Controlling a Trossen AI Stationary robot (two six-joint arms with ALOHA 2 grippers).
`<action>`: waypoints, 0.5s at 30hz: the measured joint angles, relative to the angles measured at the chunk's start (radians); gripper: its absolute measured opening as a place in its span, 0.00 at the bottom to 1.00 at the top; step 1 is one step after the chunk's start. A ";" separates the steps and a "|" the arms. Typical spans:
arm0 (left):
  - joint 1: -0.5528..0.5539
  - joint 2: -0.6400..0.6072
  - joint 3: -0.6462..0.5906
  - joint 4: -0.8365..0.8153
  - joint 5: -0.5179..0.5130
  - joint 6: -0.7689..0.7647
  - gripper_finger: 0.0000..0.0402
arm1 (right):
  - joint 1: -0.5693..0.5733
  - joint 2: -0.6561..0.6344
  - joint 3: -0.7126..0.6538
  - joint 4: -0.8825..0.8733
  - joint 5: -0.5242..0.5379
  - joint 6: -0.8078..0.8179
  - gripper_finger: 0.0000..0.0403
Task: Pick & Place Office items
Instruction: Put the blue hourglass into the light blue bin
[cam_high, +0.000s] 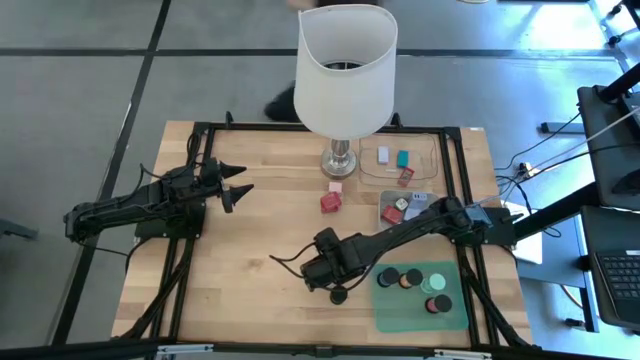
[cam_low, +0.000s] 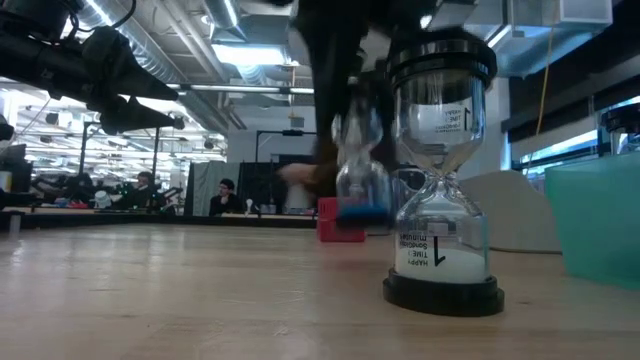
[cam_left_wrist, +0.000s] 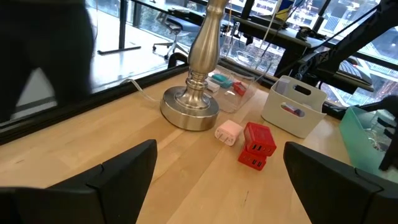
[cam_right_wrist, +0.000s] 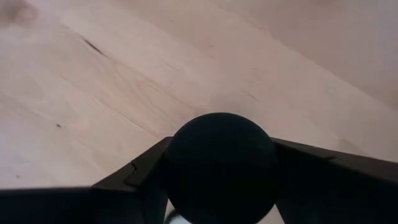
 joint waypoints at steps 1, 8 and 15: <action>0.000 0.000 0.000 0.000 0.000 0.000 0.87 | 0.004 0.000 0.024 -0.031 0.001 0.008 0.52; 0.000 0.000 0.000 0.000 0.000 0.000 0.87 | 0.037 0.000 0.246 -0.299 0.008 0.065 0.52; 0.000 0.000 0.000 0.000 0.000 0.000 0.87 | 0.125 -0.034 0.333 -0.372 0.077 0.174 0.52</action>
